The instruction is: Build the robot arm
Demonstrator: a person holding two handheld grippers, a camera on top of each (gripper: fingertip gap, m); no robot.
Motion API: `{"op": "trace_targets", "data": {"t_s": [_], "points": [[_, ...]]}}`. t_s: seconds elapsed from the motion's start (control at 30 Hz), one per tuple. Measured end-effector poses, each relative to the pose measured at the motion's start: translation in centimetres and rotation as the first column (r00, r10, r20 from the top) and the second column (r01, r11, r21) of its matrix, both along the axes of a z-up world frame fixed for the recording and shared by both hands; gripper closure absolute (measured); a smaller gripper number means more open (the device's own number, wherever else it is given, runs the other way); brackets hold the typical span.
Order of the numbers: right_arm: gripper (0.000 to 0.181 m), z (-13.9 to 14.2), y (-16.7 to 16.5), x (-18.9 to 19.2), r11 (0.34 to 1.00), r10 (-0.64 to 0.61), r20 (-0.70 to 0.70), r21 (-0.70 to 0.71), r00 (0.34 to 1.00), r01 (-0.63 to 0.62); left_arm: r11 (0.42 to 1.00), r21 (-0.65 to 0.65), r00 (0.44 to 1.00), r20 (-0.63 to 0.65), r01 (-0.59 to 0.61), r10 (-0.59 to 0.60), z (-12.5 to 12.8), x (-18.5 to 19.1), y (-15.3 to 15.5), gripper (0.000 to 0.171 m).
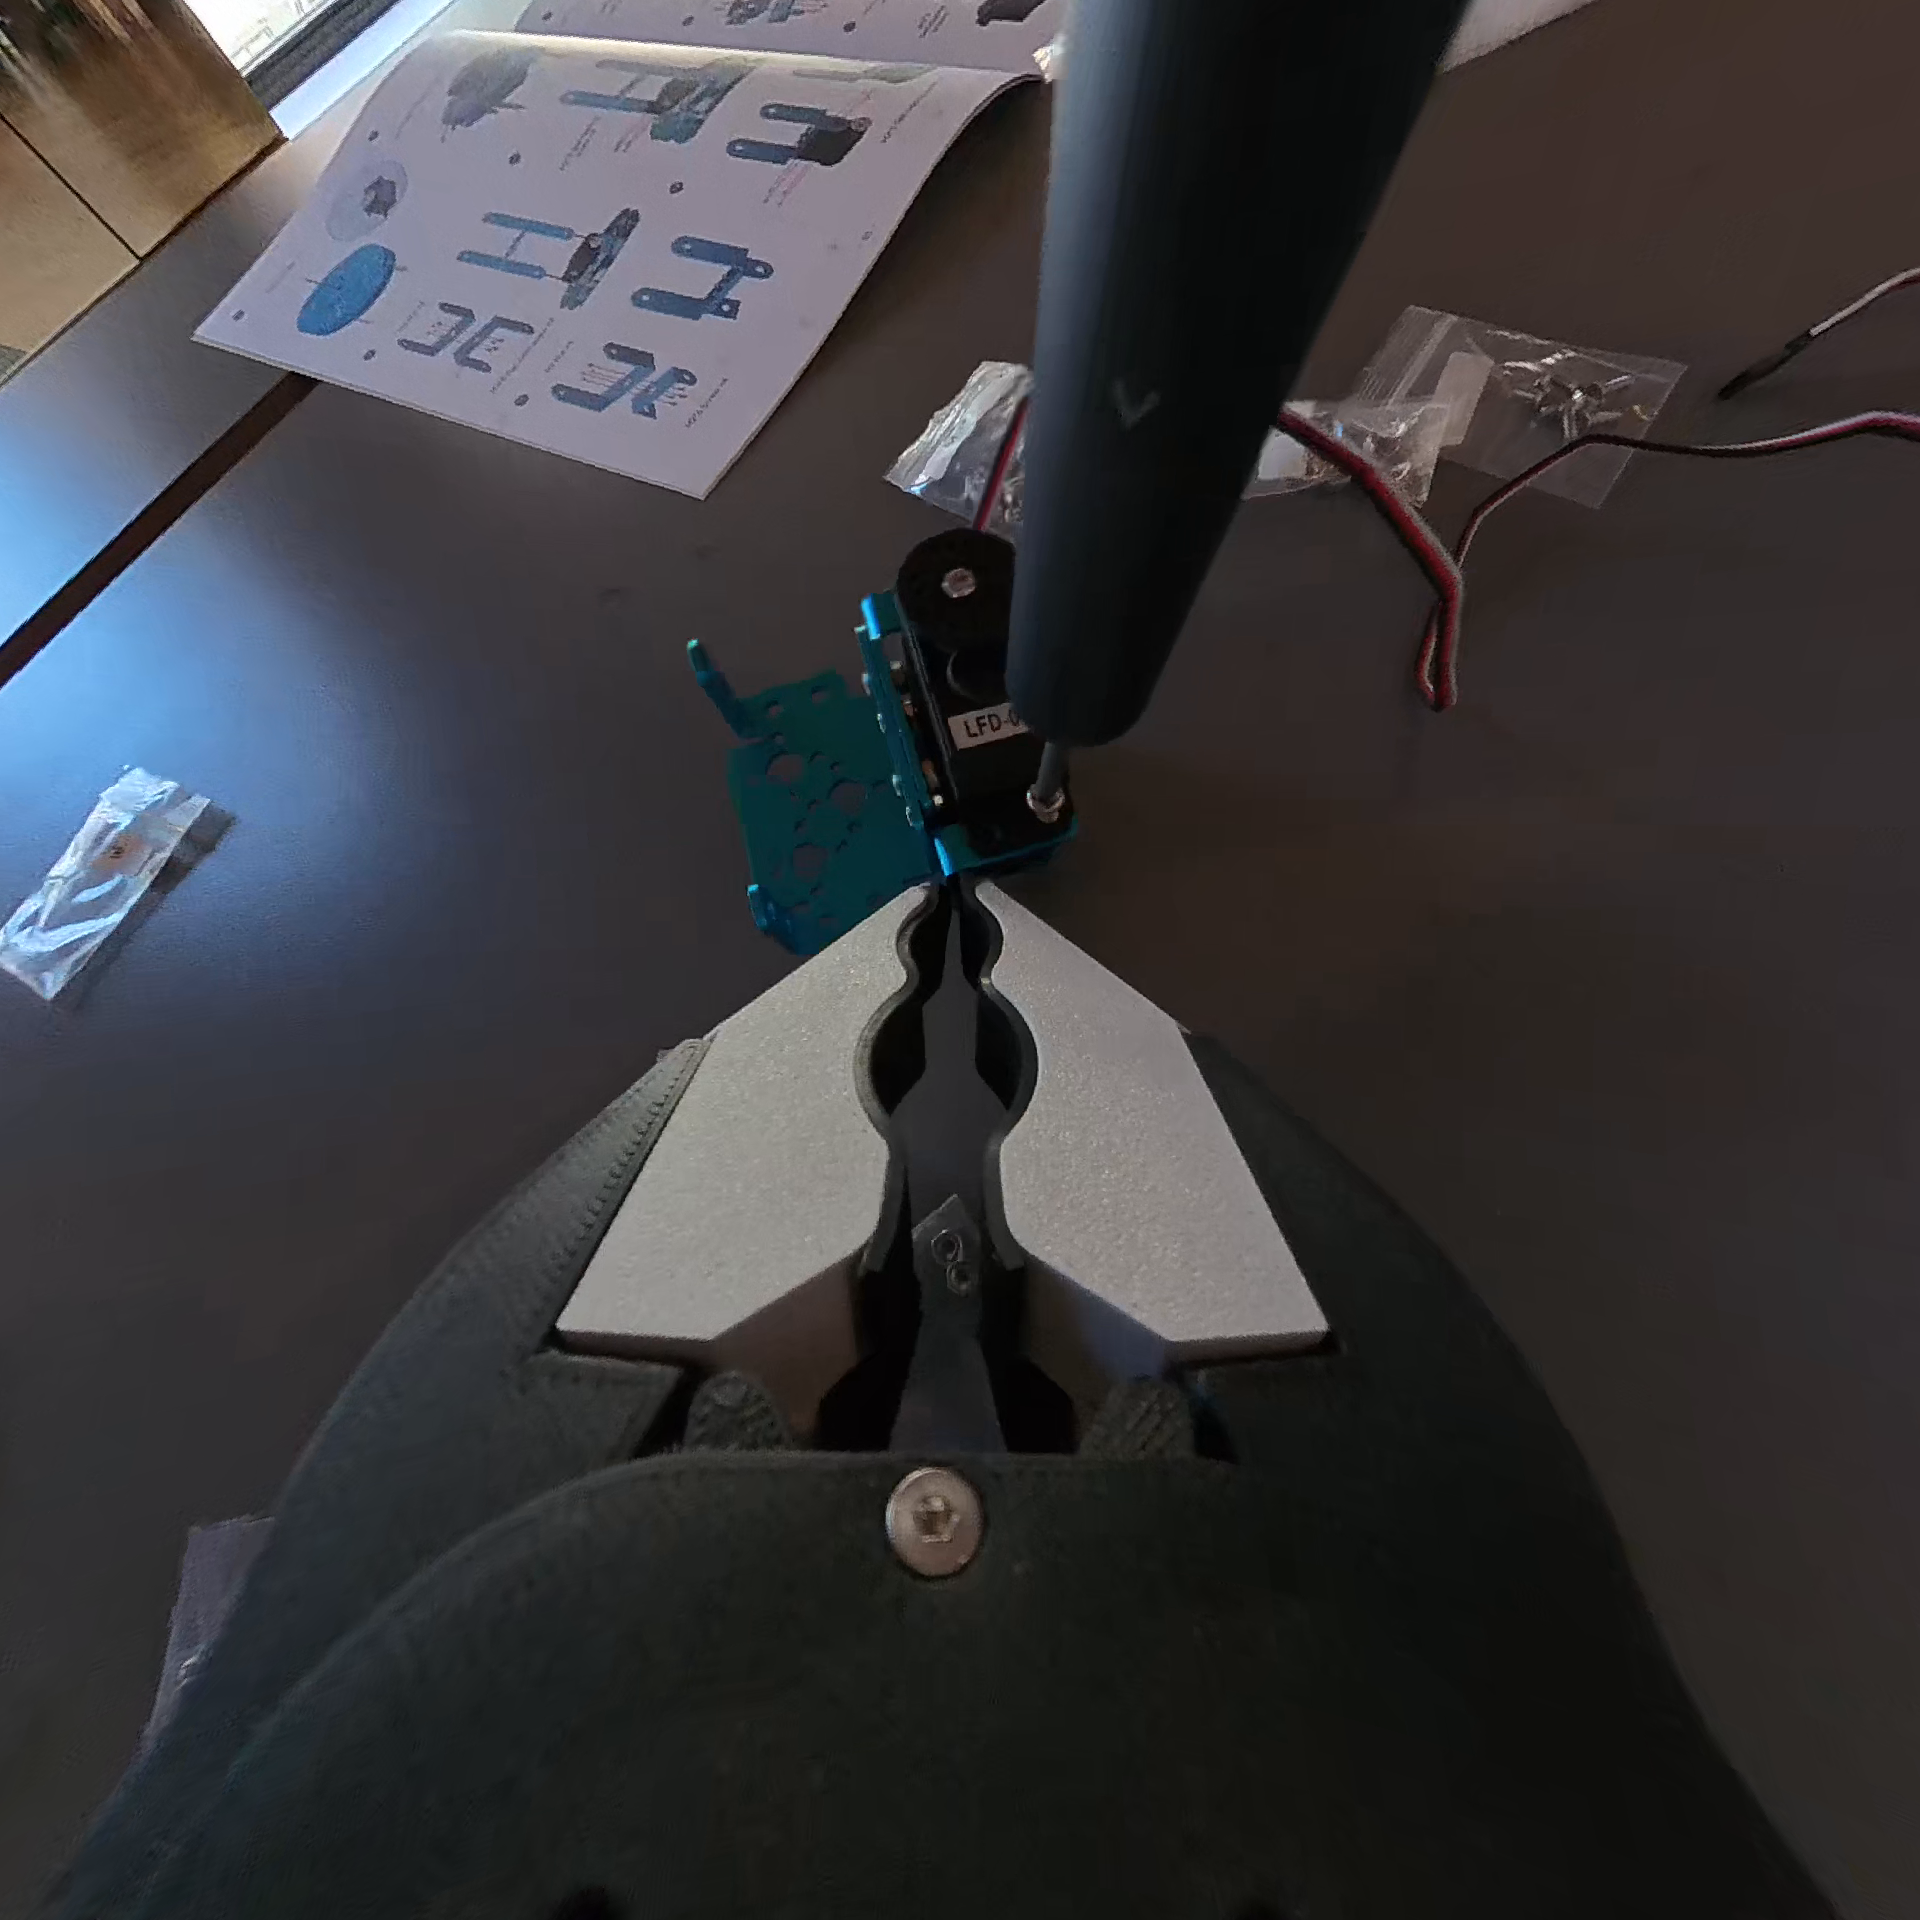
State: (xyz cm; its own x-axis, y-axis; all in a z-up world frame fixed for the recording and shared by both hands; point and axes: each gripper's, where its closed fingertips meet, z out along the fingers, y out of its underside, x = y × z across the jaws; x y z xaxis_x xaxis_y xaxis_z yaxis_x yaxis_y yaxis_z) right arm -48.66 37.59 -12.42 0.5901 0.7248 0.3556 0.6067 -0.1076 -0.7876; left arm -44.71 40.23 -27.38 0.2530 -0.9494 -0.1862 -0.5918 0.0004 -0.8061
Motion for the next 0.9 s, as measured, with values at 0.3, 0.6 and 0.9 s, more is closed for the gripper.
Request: {"op": "trace_targets", "data": {"t_s": [0.3, 0.6, 0.9], "points": [[0.163, 0.1, 0.7, 0.2, 0.999, 0.001, -0.052, -0.035, 0.999, -0.003, 0.989, -0.069, 0.956, 0.275, 0.127, -0.104, 5.6, -1.5, -1.0, 0.135], [0.163, 0.2, 1.6, 0.0, 0.999, -0.012, -0.085, -0.046, 0.996, 0.008, 0.971, 0.078, 0.911, 0.336, 0.228, -0.241, 9.0, 1.1, -2.2, 0.152], [0.159, 0.3, 0.2, -0.2, 0.97, 0.195, 0.002, -0.15, 0.981, -0.193, 0.959, 0.102, 0.906, 0.316, 0.264, -0.283, 8.8, 0.8, -2.5, 0.154]]}}
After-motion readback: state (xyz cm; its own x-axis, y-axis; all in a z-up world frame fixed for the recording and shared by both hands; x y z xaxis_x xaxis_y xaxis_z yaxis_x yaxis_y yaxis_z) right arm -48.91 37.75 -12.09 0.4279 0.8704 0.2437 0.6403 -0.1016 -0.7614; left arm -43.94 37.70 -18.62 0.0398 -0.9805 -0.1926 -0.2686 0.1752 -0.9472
